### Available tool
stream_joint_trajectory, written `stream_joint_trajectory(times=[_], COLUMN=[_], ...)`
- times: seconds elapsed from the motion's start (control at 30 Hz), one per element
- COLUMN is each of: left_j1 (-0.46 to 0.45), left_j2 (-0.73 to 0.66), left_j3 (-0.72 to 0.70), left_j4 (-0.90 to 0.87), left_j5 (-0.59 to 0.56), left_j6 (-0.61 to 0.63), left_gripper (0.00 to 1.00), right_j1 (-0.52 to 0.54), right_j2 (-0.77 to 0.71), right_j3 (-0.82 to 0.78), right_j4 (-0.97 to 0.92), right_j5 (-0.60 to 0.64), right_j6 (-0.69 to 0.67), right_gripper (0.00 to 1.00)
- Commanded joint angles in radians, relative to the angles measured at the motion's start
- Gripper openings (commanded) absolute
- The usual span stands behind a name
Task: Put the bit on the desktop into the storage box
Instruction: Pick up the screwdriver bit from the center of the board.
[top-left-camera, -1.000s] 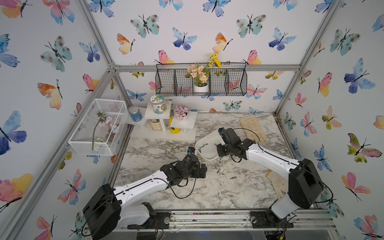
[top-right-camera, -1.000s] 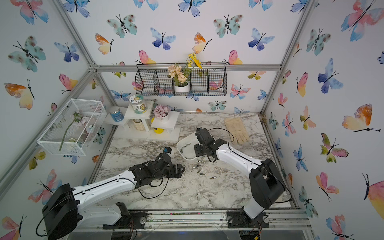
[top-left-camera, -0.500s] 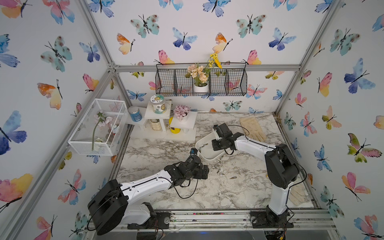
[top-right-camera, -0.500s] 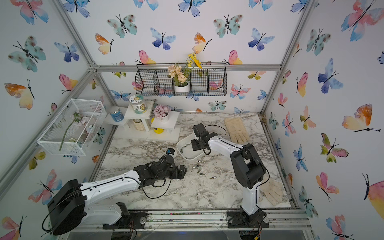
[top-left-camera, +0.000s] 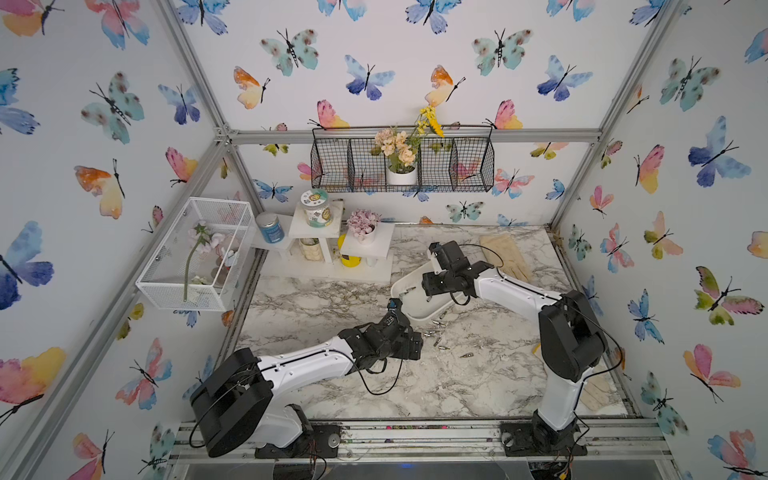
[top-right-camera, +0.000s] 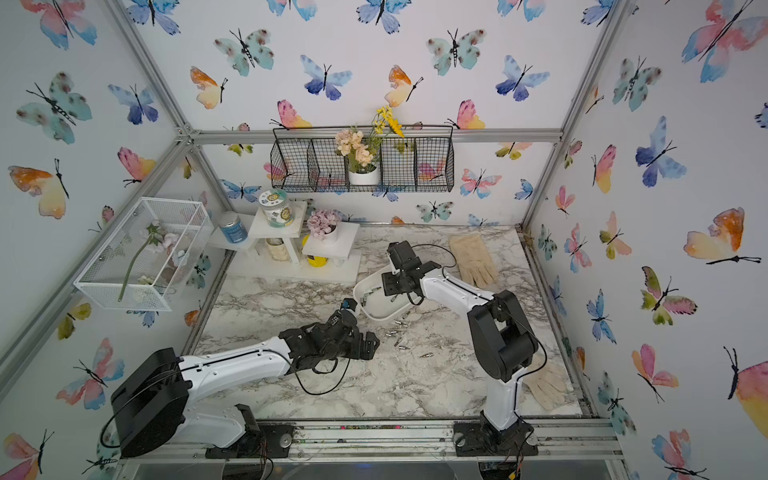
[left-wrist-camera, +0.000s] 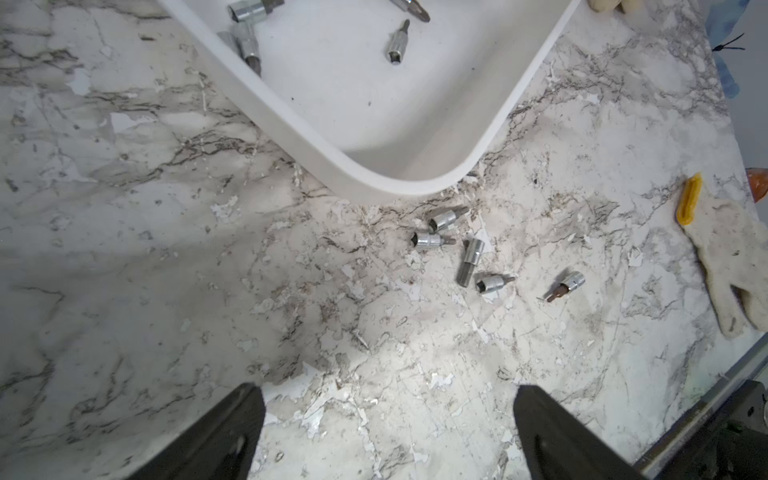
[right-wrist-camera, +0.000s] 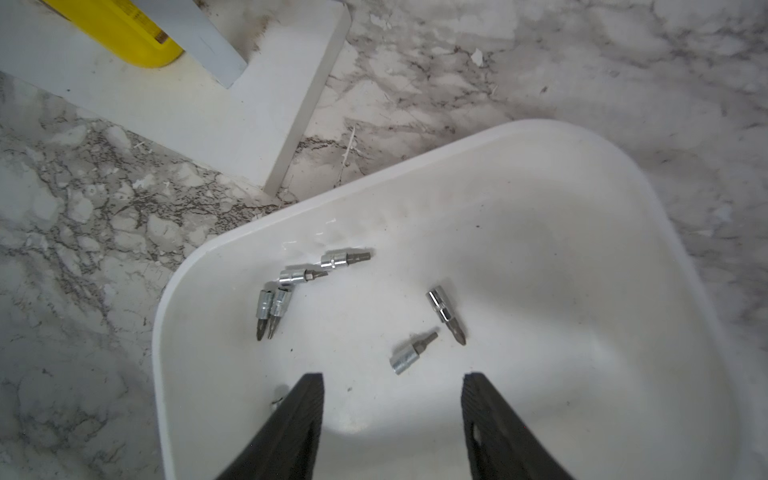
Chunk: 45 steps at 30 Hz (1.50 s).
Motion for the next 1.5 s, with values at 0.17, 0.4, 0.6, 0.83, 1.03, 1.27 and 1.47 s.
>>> stream_joint_trajectory(times=[0.17, 0.4, 0.6, 0.83, 1.03, 1.27, 1.47], left_j1=[-0.039, -0.074, -0.109, -0.119, -0.124, -0.123, -0.121], left_j2=[0.113, 0.239, 0.363, 0.426, 0.452, 0.480, 0.525], left_j3=[0.106, 0.240, 0.371, 0.417, 0.432, 0.456, 0.502], left_j4=[-0.022, -0.078, -0.153, -0.157, -0.164, -0.169, -0.179], left_j5=[-0.032, -0.065, -0.092, -0.052, -0.047, -0.052, -0.052], left_j6=[0.016, 0.033, 0.055, 0.061, 0.061, 0.066, 0.080], left_gripper=[0.99, 0.99, 0.91, 0.81, 0.75, 0.64, 0.57], right_j1=[-0.049, -0.099, -0.106, -0.106, -0.107, -0.107, -0.107], right_j2=[-0.265, -0.475, -0.636, -0.765, -0.802, -0.814, -0.829], right_j3=[-0.149, -0.311, -0.445, -0.551, -0.594, -0.600, -0.600], right_j4=[0.004, 0.019, 0.033, 0.020, 0.001, -0.010, -0.023], right_j5=[0.053, 0.092, 0.188, 0.257, 0.272, 0.285, 0.302], right_j6=[0.018, 0.067, 0.103, 0.112, 0.134, 0.142, 0.150], right_gripper=[0.99, 0.98, 0.98, 1.00, 0.99, 0.98, 0.98])
